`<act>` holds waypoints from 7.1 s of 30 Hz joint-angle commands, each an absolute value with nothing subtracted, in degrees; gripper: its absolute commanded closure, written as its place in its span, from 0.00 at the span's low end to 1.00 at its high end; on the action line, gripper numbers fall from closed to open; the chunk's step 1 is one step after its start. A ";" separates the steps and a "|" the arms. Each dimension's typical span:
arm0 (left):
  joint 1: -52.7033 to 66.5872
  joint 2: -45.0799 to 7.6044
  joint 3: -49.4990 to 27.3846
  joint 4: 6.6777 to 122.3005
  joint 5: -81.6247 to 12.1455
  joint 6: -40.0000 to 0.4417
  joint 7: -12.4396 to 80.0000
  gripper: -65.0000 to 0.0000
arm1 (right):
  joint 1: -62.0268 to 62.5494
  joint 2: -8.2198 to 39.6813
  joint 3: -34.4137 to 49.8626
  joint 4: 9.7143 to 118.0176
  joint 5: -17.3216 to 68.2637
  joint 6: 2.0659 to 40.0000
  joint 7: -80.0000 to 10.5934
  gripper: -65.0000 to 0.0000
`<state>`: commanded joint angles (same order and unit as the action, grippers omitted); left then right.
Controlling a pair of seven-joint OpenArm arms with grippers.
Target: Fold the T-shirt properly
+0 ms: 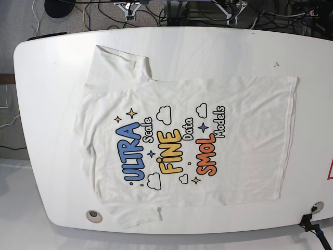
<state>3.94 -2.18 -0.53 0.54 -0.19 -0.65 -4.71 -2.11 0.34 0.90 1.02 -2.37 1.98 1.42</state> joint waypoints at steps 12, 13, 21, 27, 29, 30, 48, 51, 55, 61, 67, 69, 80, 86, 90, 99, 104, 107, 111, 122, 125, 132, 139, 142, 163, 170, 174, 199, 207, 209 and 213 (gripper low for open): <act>3.92 -2.22 -0.57 0.00 -0.19 -0.72 -5.68 1.00 | -2.36 0.53 0.80 0.86 -2.21 2.06 1.51 1.00; 4.11 -2.28 -0.71 0.00 -0.17 -0.71 -5.69 1.00 | -2.29 0.47 0.71 0.91 -2.20 1.90 1.62 1.00; 4.29 -2.43 -0.55 0.34 -0.10 -0.07 -7.08 1.00 | -2.32 0.43 0.91 1.25 -2.95 2.31 1.98 1.00; 4.42 -2.64 -0.46 0.12 -0.01 0.02 -7.65 1.00 | -2.51 0.37 0.94 1.23 -3.02 2.21 2.04 1.00; 4.38 -2.72 -0.58 0.00 0.11 0.14 -7.82 1.00 | -2.48 0.36 1.05 1.28 -3.00 2.22 1.98 1.00; 4.22 -2.67 -0.57 0.00 -0.01 0.12 -7.85 1.00 | -2.46 0.40 1.05 1.07 -3.08 2.13 2.13 1.00; 4.29 -3.38 -0.62 0.00 0.05 1.14 -7.70 1.00 | -2.83 0.43 0.81 1.16 -2.89 2.13 2.68 1.00; 4.78 -3.28 -0.46 0.00 -0.04 1.51 -9.11 1.00 | -2.70 0.56 0.71 1.50 -2.85 2.52 3.17 1.00; 4.64 -3.27 -0.59 0.00 0.03 1.54 -8.77 1.00 | -2.95 0.53 0.59 2.00 -2.82 2.64 3.10 1.00; 4.81 -3.26 -0.63 0.00 -0.03 1.66 -8.95 1.00 | -2.89 0.49 0.78 1.91 -3.09 2.39 3.02 1.00; 4.90 -3.36 -0.80 0.00 -0.13 1.59 -9.10 1.00 | -3.13 0.53 0.85 1.86 -3.16 2.48 2.94 1.00; 5.04 -3.39 -0.70 0.00 0.16 1.73 -9.11 1.00 | -2.87 0.50 0.81 1.92 -3.04 2.43 2.85 1.00; 5.33 -3.56 -0.90 0.00 -0.01 1.48 -9.54 1.00 | -3.01 0.67 0.55 2.19 -2.96 2.33 3.13 1.00; 4.82 -3.63 -0.74 0.00 -0.02 1.62 -10.52 1.00 | -3.43 0.44 0.71 2.91 -3.21 2.05 3.10 1.00; 4.92 -3.67 -0.80 0.00 0.08 1.42 -10.89 1.00 | -3.90 0.50 0.75 3.38 -3.16 2.12 2.85 1.00; 6.31 -4.37 -0.77 0.00 0.29 0.15 -12.18 1.00 | -7.74 1.84 0.70 5.56 -3.05 1.80 1.71 1.00; 13.97 -6.78 -1.08 5.08 0.02 0.13 -12.59 1.00 | -14.11 5.62 -0.39 10.00 -2.36 1.88 1.77 1.00; 19.96 -8.32 -1.10 11.74 -0.26 -0.06 -12.82 1.00 | -18.30 7.70 -1.08 14.35 -1.78 1.79 1.66 1.00; 21.84 -8.59 -1.09 12.66 -0.59 -0.08 -15.20 1.00 | -20.18 8.89 -0.68 16.49 -1.89 2.51 1.50 1.00; 36.45 -9.90 -1.70 33.96 -1.93 -1.61 -16.79 1.00 | -34.53 14.82 -0.70 34.55 -1.07 2.70 2.31 1.00; 40.32 -11.05 -2.20 41.64 -2.79 -2.50 -14.92 1.00 | -39.95 16.76 -0.63 42.01 -0.71 2.89 2.43 1.00; 51.20 -15.84 -4.44 60.97 -6.14 -5.75 -12.96 1.00 | -52.49 20.22 0.75 59.51 0.41 2.82 2.69 1.00; 62.45 -20.56 -5.90 77.13 -11.14 -8.11 -13.35 1.00 | -64.24 21.96 4.69 76.44 2.77 2.73 2.67 1.00; 63.20 -20.20 -6.36 78.47 -10.11 -8.25 -14.11 1.00 | -66.11 22.17 7.03 78.72 2.25 2.98 2.64 1.00; 66.50 -20.59 -27.06 114.03 -14.22 -23.68 -4.97 1.00 | -62.85 22.52 19.46 115.06 14.54 5.36 -8.25 1.00; 54.11 -20.24 -28.15 112.86 -18.29 -29.82 -0.78 0.98 | -48.84 20.76 23.28 113.38 17.57 13.62 -16.23 1.00; 56.88 -20.74 -28.96 114.22 -17.38 -28.23 -1.48 0.96 | -48.41 21.80 23.83 114.00 17.37 12.43 -15.06 1.00; 41.55 -17.78 -34.14 106.91 -37.96 -34.28 10.46 0.67 | -30.30 22.99 25.44 112.17 26.15 15.15 -29.86 1.00; 44.03 -17.81 -34.65 107.55 -37.17 -36.12 8.20 0.64 | -28.35 22.78 25.93 111.75 26.10 12.97 -28.41 0.95; 44.13 -17.78 -34.74 107.65 -37.05 -36.32 8.54 0.64 | -27.64 22.76 25.69 111.57 25.85 12.31 -28.85 0.83; 44.73 -17.96 -34.88 107.72 -36.49 -36.09 8.41 0.63 | -27.05 22.55 25.81 111.34 26.00 12.45 -30.93 0.68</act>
<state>44.73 -17.96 -34.88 107.72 -36.49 -36.09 8.41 -27.05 22.55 25.81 111.34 26.00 12.45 -30.93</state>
